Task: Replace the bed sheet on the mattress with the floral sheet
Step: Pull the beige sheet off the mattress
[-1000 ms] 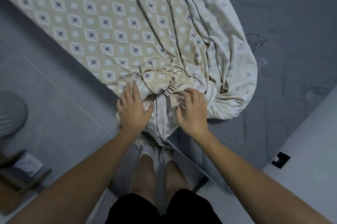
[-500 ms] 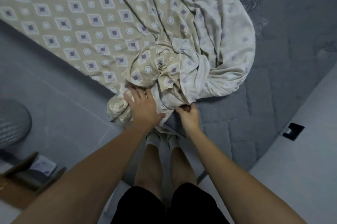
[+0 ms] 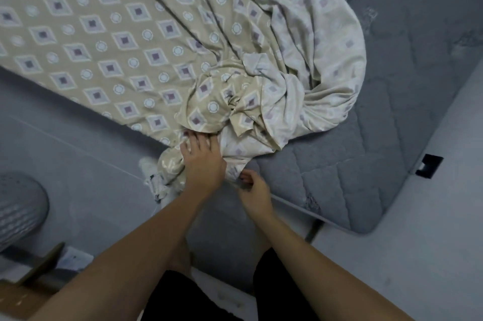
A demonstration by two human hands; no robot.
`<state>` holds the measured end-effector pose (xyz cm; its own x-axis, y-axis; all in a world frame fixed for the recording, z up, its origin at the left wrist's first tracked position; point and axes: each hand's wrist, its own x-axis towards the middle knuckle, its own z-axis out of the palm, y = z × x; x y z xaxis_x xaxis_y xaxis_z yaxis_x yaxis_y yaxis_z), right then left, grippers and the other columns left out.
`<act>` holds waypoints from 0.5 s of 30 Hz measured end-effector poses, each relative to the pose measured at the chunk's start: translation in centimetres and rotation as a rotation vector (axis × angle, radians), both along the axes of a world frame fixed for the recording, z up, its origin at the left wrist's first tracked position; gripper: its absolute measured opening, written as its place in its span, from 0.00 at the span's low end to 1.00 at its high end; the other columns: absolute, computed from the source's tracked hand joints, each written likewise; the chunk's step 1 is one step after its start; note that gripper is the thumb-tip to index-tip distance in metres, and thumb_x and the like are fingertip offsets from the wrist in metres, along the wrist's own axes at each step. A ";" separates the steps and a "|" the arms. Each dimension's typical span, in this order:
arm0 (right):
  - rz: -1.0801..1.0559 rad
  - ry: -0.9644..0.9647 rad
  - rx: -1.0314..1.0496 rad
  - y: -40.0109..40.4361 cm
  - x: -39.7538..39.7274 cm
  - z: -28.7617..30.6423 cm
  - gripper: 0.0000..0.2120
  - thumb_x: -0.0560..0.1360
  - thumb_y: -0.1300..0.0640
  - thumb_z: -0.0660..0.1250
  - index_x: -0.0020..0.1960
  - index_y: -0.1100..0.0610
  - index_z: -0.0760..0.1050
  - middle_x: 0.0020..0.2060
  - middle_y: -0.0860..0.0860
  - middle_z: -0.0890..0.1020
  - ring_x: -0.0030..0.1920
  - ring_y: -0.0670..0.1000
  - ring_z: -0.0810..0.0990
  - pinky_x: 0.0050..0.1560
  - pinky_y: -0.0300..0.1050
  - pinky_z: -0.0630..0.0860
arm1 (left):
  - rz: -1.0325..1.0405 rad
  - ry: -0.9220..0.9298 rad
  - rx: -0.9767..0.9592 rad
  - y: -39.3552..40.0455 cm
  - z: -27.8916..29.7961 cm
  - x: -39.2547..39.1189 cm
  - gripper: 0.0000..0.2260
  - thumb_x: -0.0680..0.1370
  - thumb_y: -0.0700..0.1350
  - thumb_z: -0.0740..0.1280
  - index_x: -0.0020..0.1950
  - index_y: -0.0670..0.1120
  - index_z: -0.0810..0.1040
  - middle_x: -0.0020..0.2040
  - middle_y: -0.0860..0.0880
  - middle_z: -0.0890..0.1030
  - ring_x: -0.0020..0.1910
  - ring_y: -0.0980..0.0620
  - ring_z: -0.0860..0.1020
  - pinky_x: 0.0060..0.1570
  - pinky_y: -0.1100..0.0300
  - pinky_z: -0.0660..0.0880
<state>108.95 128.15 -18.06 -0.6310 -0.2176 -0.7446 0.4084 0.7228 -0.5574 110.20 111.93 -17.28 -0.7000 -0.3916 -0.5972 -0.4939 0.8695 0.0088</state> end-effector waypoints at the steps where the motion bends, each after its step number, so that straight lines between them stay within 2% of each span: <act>1: -0.025 0.053 0.026 -0.6 1.2 0.0 0.18 0.71 0.65 0.72 0.61 0.58 0.80 0.52 0.50 0.83 0.54 0.52 0.81 0.56 0.45 0.79 | -0.019 0.036 0.028 -0.6 0.3 0.1 0.32 0.72 0.56 0.69 0.71 0.40 0.70 0.68 0.31 0.72 0.69 0.31 0.69 0.65 0.35 0.66; 3: -0.109 0.119 0.108 -2.1 2.9 0.3 0.16 0.73 0.63 0.73 0.60 0.56 0.80 0.53 0.46 0.78 0.57 0.50 0.74 0.56 0.44 0.73 | -0.046 0.101 0.078 -1.7 1.1 0.4 0.33 0.74 0.61 0.64 0.72 0.41 0.69 0.68 0.32 0.71 0.67 0.32 0.69 0.63 0.38 0.67; 6: -0.212 0.189 0.222 -4.5 4.2 1.0 0.06 0.77 0.60 0.73 0.53 0.56 0.78 0.53 0.47 0.72 0.56 0.45 0.64 0.50 0.37 0.63 | -0.129 0.133 0.161 -4.1 2.8 1.0 0.33 0.73 0.59 0.63 0.73 0.41 0.69 0.67 0.34 0.70 0.66 0.33 0.69 0.59 0.41 0.71; 9: -0.326 0.318 0.208 -6.1 5.2 1.0 0.07 0.78 0.66 0.70 0.48 0.56 0.73 0.49 0.51 0.73 0.53 0.49 0.67 0.51 0.44 0.66 | -0.335 0.145 0.190 -7.2 4.6 1.1 0.30 0.74 0.53 0.64 0.73 0.42 0.69 0.66 0.38 0.70 0.63 0.36 0.71 0.53 0.44 0.75; 11: -0.430 0.277 0.183 -6.6 5.9 1.3 0.09 0.80 0.66 0.66 0.48 0.54 0.69 0.47 0.53 0.73 0.50 0.54 0.72 0.49 0.50 0.69 | -0.497 0.192 0.264 -9.0 5.3 0.7 0.23 0.75 0.49 0.64 0.68 0.43 0.70 0.64 0.41 0.70 0.59 0.39 0.72 0.50 0.46 0.75; 13: -0.520 0.228 0.157 -6.8 6.4 1.5 0.08 0.81 0.64 0.64 0.49 0.53 0.68 0.48 0.54 0.75 0.49 0.57 0.75 0.47 0.49 0.69 | -0.693 0.216 0.354 -10.5 5.2 0.0 0.19 0.74 0.46 0.66 0.64 0.44 0.71 0.59 0.44 0.70 0.55 0.41 0.72 0.46 0.49 0.74; 15: -0.600 0.188 0.099 -6.9 6.7 1.7 0.07 0.82 0.63 0.63 0.53 0.53 0.68 0.50 0.53 0.77 0.51 0.56 0.77 0.48 0.48 0.69 | -0.870 0.224 0.424 -11.5 5.0 -1.5 0.19 0.74 0.42 0.68 0.64 0.44 0.72 0.58 0.44 0.71 0.54 0.42 0.73 0.44 0.49 0.74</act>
